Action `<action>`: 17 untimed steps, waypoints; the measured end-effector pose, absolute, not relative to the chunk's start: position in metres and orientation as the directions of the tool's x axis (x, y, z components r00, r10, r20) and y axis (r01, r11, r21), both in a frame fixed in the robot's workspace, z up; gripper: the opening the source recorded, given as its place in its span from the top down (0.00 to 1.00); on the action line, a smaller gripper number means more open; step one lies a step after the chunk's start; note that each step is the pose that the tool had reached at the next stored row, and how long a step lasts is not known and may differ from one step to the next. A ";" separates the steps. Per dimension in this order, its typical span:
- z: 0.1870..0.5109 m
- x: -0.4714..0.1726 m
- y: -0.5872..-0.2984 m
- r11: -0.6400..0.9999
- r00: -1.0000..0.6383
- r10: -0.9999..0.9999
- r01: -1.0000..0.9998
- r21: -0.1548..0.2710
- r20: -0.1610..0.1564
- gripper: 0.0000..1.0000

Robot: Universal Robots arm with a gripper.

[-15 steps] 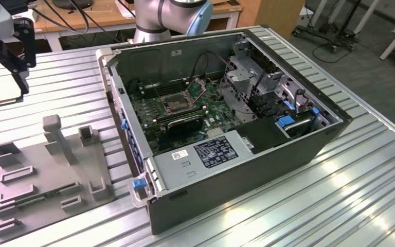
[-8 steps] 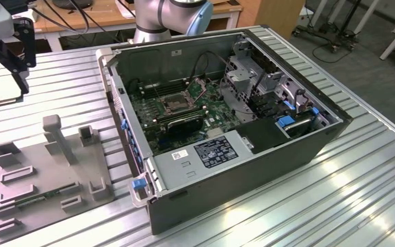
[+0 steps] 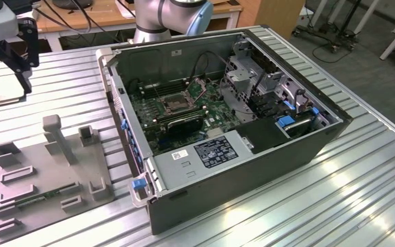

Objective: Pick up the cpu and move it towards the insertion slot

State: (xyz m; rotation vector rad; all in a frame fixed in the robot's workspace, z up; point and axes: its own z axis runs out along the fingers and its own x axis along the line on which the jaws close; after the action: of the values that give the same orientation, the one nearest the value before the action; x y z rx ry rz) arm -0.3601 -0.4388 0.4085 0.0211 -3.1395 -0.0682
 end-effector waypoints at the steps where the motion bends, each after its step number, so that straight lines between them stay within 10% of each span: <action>1: 0.408 -0.359 -0.439 0.999 -1.000 -0.013 -0.013 0.043 0.001 0.46; 17: 0.407 -0.332 -0.439 0.999 -1.000 -0.013 -0.013 0.043 0.001 0.46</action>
State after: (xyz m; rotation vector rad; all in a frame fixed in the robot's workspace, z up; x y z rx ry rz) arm -0.3322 -0.4388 0.4067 0.0211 -3.1396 -0.0682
